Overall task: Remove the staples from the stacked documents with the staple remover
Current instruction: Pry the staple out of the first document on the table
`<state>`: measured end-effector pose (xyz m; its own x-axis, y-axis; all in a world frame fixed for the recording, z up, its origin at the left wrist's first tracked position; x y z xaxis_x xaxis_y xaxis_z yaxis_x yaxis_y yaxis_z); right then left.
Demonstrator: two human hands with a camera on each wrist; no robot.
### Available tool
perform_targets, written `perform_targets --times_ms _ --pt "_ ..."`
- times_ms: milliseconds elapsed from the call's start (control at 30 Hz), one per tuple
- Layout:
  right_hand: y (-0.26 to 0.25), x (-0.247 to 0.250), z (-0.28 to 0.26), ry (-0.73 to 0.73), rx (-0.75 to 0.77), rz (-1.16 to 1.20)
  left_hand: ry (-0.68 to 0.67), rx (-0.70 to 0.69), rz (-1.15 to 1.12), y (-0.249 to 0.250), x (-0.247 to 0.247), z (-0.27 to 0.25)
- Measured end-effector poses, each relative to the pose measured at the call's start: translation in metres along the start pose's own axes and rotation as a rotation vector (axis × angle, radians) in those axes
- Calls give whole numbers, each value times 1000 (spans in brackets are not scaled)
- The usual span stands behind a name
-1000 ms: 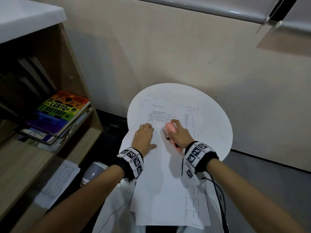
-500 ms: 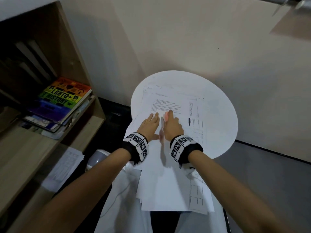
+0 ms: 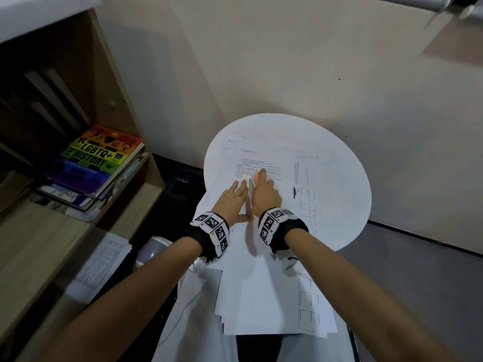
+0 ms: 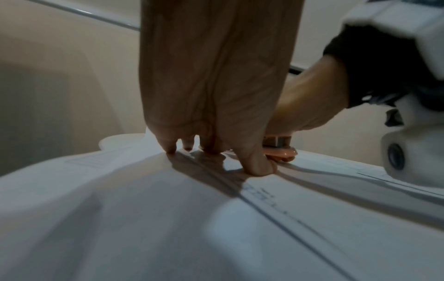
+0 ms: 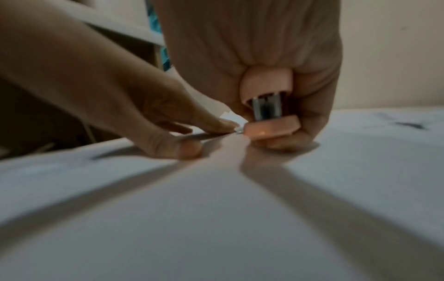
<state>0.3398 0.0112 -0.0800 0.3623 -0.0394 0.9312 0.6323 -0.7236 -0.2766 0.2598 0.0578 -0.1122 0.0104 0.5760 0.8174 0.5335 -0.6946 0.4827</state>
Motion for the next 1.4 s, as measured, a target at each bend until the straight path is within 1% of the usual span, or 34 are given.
perform_targets --times_ms 67,167,267,333,367,467,533,667,733,833,933,1000,1033,1133,1200,1400 --pt "0 -2 1 23 104 -108 -13 6 12 -2 -1 0" --pt "1 -2 1 95 213 -225 -17 5 13 -5 -3 2" --pt "-1 -2 4 140 300 -363 -28 13 21 -5 -2 2" --pt "2 -2 7 146 326 -386 -35 22 48 -4 -2 2" --pt "4 -3 9 139 319 -365 -36 30 57 -3 -1 2" --pt "12 2 12 89 220 -128 -51 64 74 -3 -1 3" --pt "18 5 12 79 172 -28 -70 89 91 -2 -2 4" --pt "42 12 6 112 126 111 -92 162 146 4 -6 4" --pt "65 18 4 126 77 124 -58 185 135 9 -5 4" --pt "101 26 0 125 -9 107 48 172 123 23 -3 9" --pt "119 28 -7 87 -28 88 118 49 20 43 -7 21" --pt "123 25 -10 58 -8 61 130 -32 -76 57 -10 28" --pt "123 23 -11 52 3 42 123 -50 -113 61 -11 31" --pt "123 18 -12 47 24 6 92 -27 -143 67 -19 36" --pt "118 18 -11 49 36 -11 99 -7 -135 66 -22 38" --pt "101 22 4 31 7 -31 100 11 -99 65 -17 42"
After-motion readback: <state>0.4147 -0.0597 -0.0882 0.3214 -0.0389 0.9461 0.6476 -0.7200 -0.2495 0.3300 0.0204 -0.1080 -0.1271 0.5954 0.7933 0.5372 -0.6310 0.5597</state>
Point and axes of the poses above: each hand's wrist, its own z-axis towards the middle knuckle, its own x-axis out of the back of the hand, y = z × x, the point moved 6 cm from there along z, towards the middle knuckle, and after that the axes turned 11 degrees about -z, right-handed, at the moved point
